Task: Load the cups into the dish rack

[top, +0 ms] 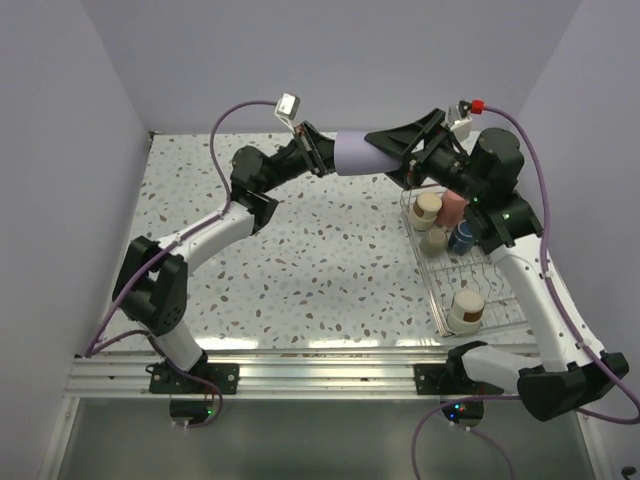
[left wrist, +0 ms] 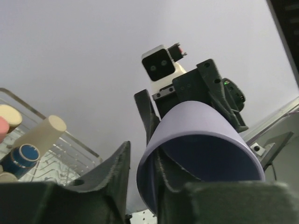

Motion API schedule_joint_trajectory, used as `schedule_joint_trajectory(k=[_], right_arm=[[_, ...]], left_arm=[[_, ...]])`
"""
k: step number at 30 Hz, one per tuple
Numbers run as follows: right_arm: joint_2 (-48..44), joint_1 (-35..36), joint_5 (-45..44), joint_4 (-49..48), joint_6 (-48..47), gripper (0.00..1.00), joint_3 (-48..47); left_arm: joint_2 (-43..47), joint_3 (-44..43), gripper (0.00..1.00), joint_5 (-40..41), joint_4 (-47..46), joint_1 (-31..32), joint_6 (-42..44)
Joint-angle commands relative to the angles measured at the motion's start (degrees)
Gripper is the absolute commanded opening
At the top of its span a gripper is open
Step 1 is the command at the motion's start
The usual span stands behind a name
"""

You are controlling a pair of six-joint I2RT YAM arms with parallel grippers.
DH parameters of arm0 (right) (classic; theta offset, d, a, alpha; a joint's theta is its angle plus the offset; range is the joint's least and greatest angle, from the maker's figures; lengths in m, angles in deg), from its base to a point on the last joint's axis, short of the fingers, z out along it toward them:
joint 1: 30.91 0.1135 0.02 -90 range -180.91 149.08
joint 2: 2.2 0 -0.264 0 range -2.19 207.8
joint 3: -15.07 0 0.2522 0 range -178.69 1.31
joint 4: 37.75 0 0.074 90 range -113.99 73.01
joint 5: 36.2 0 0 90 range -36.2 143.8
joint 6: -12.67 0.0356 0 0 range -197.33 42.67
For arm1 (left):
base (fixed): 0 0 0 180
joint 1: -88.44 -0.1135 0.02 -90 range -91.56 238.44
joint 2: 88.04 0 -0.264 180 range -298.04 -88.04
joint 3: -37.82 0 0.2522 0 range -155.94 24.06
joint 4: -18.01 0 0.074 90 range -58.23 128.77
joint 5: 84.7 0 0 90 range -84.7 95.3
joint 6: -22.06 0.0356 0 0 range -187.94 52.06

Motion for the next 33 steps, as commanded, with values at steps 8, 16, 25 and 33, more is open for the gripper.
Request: schedule_joint_trajectory(k=[8, 16, 25, 33], right_arm=[[-0.3, -3.2, -0.2, 13.5, -12.3, 0.0, -7.4], [0.8, -9.3, -13.0, 43.6, -38.4, 0.0, -21.5], [2.6, -9.7, -37.0, 63.5, -49.2, 0.0, -22.8], [6.3, -11.8, -56.5, 70.5, -50.2, 0.0, -16.3]], left_arm=[[9.4, 2.4, 0.59, 2.5, 23.7, -0.3, 17.4], [19.5, -1.1, 0.84, 27.4, 62.5, -0.4, 39.8], [26.8, 3.5, 1.0, 43.4, 71.2, -0.4, 46.6], [27.9, 9.4, 1.0, 44.2, 69.7, -0.4, 47.9]])
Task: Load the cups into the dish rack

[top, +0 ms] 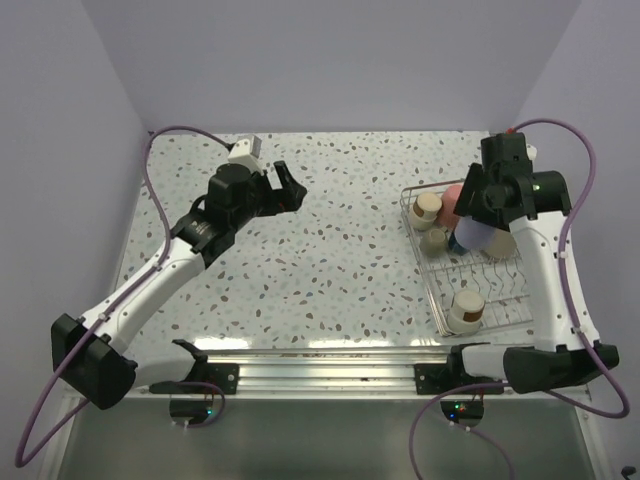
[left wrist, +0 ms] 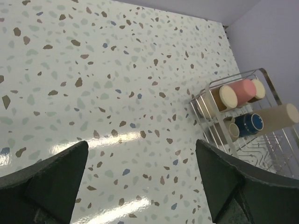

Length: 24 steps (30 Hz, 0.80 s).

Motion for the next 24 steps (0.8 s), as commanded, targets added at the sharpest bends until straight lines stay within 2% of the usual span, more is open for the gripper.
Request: schedule_joint_trajectory(k=[1, 7, 12, 24], right_arm=[[-0.2, -1.5, -10.8, 6.3, -1.6, 0.0, 3.1], [-1.3, -6.4, -12.5, 6.3, -0.6, 0.0, 12.2], [-2.8, -8.8, -19.1, 6.7, -0.1, 0.0, 16.2], [0.0, -17.1, -15.5, -0.2, 0.7, 0.0, 23.3]], left_arm=[[0.8, 3.4, 1.0, 1.2, -0.4, -0.3, 2.2], [-1.2, 4.7, 0.99, -2.8, -2.4, -0.4, 2.9], [-2.6, 4.8, 0.99, -4.2, -2.7, -0.4, 4.1], [-4.4, 4.9, 0.98, -10.7, -3.6, -0.7, 5.3]])
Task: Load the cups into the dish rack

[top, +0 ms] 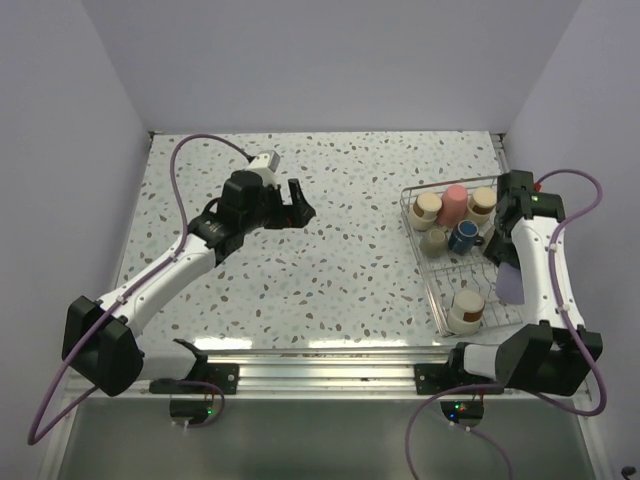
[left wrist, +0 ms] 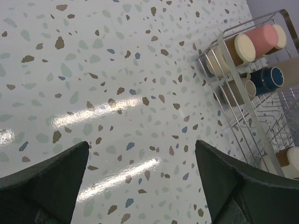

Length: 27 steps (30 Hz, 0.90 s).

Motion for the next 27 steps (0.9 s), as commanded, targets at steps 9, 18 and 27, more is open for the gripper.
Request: schedule_joint_trajectory(k=[9, 18, 27], right_arm=[[4.6, -6.2, -1.8, -4.7, 2.4, 0.0, 2.5], [8.1, -12.0, -0.1, -8.9, 4.0, 0.0, 5.5], [8.7, -12.4, -6.5, -12.3, 1.2, 0.0, 8.3]], left_arm=[[-0.3, -1.8, 0.98, -4.6, -1.7, -0.8, 3.3], [-0.1, -2.5, 0.98, -4.7, 0.0, -0.9, 4.3], [0.6, -1.8, 0.97, -4.9, 0.2, -0.8, 3.8]])
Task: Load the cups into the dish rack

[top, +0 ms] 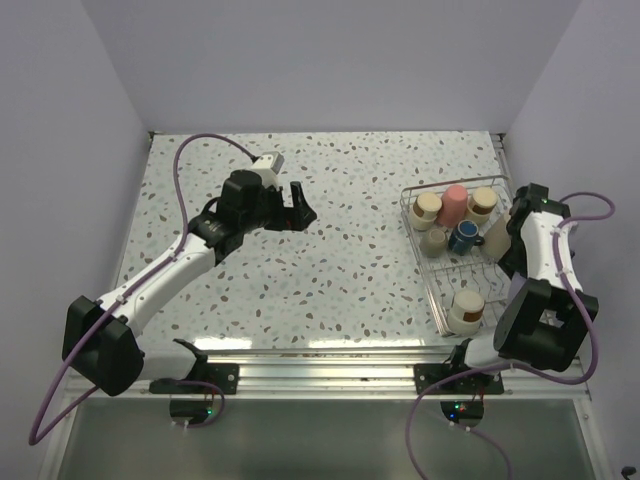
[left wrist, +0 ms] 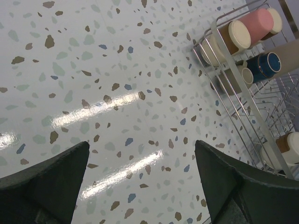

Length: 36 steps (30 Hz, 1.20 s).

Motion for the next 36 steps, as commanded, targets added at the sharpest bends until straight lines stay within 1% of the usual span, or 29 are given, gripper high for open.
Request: schedule_joint_trajectory(k=[1, 5, 20, 21, 23, 24, 25, 28, 32, 36], right_arm=[[0.1, -0.1, -4.0, -2.7, -0.2, 0.0, 0.7], [0.4, -0.1, -3.0, -4.8, -0.1, 0.0, 2.6], [4.9, -0.5, -0.5, -7.2, 0.3, 0.0, 4.4], [4.9, -0.5, -0.3, -7.0, 0.2, 0.11, 4.2], [4.4, -0.5, 0.4, -7.1, -0.1, 0.3, 4.2], [4.3, -0.5, 0.6, -7.2, -0.2, 0.41, 4.1], [4.0, -0.5, 0.7, -7.0, -0.3, 0.64, 4.1], [3.1, -0.5, 0.7, -6.5, -0.4, 0.85, 3.4], [2.0, -0.5, 0.8, -5.5, -0.5, 0.98, 1.8], [0.1, -0.5, 0.8, -3.8, 0.5, 0.98, -1.3]], left_arm=[[0.8, -1.6, 0.97, -0.8, -0.3, -0.3, 1.0], [0.8, -1.9, 0.97, -0.8, -0.4, -0.3, 1.1], [2.6, -0.7, 0.97, 0.2, -0.1, -0.4, 1.1], [2.7, -0.7, 0.97, 0.2, 0.1, -0.4, 1.1], [2.6, -0.7, 0.97, 0.2, 0.1, -0.4, 1.1], [2.7, -0.7, 0.97, 0.2, 0.1, -0.4, 1.1], [2.7, -0.8, 0.97, 0.2, 0.0, -0.4, 1.0], [2.4, -1.0, 0.97, 0.1, -0.1, -0.4, 1.0], [2.2, -1.3, 0.97, -0.1, -0.1, -0.4, 1.0], [1.8, -1.8, 0.97, -0.6, 0.3, -0.3, 1.1]])
